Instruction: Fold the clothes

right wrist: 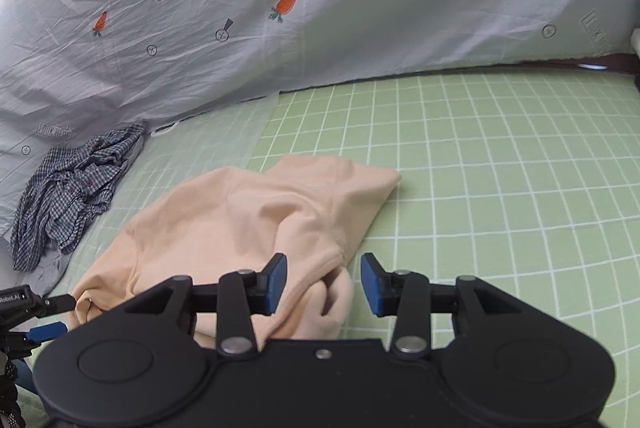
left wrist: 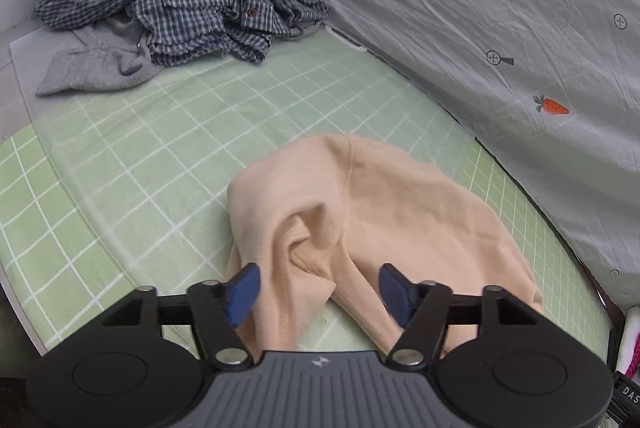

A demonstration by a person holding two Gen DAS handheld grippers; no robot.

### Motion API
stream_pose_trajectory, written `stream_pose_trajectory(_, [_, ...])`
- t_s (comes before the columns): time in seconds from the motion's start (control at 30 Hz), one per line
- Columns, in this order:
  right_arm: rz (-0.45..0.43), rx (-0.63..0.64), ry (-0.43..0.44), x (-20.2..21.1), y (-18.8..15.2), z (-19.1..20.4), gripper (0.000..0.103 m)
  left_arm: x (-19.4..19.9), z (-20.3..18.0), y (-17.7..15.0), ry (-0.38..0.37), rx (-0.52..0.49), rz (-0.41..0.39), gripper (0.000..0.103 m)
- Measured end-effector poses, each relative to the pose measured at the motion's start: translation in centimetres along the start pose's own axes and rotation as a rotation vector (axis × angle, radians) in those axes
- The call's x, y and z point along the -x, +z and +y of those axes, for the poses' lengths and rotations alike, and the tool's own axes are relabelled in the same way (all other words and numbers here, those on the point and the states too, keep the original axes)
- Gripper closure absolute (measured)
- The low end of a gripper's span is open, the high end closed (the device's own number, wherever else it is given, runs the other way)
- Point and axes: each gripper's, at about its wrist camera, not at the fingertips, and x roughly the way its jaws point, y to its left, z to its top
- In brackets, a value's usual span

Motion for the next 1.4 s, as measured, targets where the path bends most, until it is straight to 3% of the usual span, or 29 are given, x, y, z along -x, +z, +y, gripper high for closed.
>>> stream_pose_trajectory(0.1, [0.025,-0.004,0.022,-0.4,-0.7,0.5,0.062,0.7,-0.1,-0.1,0.008,-0.014,-0.031,0.008])
stream_pose_trajectory(0.27, [0.041,0.011,0.052,-0.4,-1.9,0.9,0.072,0.4,-0.5,-1.0,-0.038,-0.053,0.016,0.007])
stream_pose_trajectory(0.37, [0.026,0.029,0.046,0.1,-2.2,1.1,0.079,-0.2,-1.3,-1.8,-0.090,-0.085,0.068,0.013])
stream_pose_trajectory(0.47, [-0.013,0.061,0.054,0.9,-2.1,1.5,0.080,-1.7,-1.9,-2.6,-0.120,-0.099,0.139,0.028])
stream_pose_trajectory(0.53, [-0.028,0.087,0.065,1.1,-1.8,1.7,0.080,-3.1,-1.9,-3.2,-0.139,-0.068,0.201,0.043])
stream_pose_trajectory(0.6, [0.001,0.092,0.071,0.4,-1.8,1.8,0.080,-4.5,-1.9,-3.7,-0.169,-0.028,0.261,0.049])
stream_pose_trajectory(0.77, [0.098,0.056,0.060,-1.9,-2.4,1.4,0.080,-7.1,-2.5,-4.8,-0.241,0.025,0.356,0.049])
stream_pose_trajectory(0.93, [0.134,0.079,0.059,-3.2,-2.5,1.9,0.070,-9.4,-3.4,-5.3,-0.270,0.070,0.400,0.045])
stream_pose_trajectory(1.03, [0.159,0.076,0.047,-4.3,-2.6,1.7,0.070,-10.6,-4.1,-5.2,-0.282,0.063,0.398,0.043])
stream_pose_trajectory(1.1, [0.163,0.055,0.045,-4.7,-2.7,1.2,0.077,-10.9,-4.4,-5.1,-0.292,0.051,0.395,0.044])
stream_pose_trajectory(1.13, [0.158,0.048,0.046,-4.7,-2.6,0.9,0.088,-11.0,-4.5,-5.1,-0.295,0.044,0.390,0.045])
stream_pose_trajectory(1.17, [0.147,0.039,0.047,-4.6,-2.6,0.6,0.096,-11.1,-4.6,-5.0,-0.300,0.042,0.385,0.048])
stream_pose_trajectory(1.2, [0.126,0.025,0.052,-4.3,-2.5,0.3,0.097,-11.3,-4.6,-4.9,-0.311,0.048,0.377,0.066])
stream_pose_trajectory(1.23, [0.100,0.018,0.052,-3.9,-2.3,0.1,0.098,-11.5,-4.4,-4.7,-0.315,0.058,0.368,0.094])
stream_pose_trajectory(1.4, [-0.092,0.095,-0.046,0.0,-0.5,-0.3,0.098,-11.1,-3.4,-2.7,-0.365,0.114,0.295,0.099])
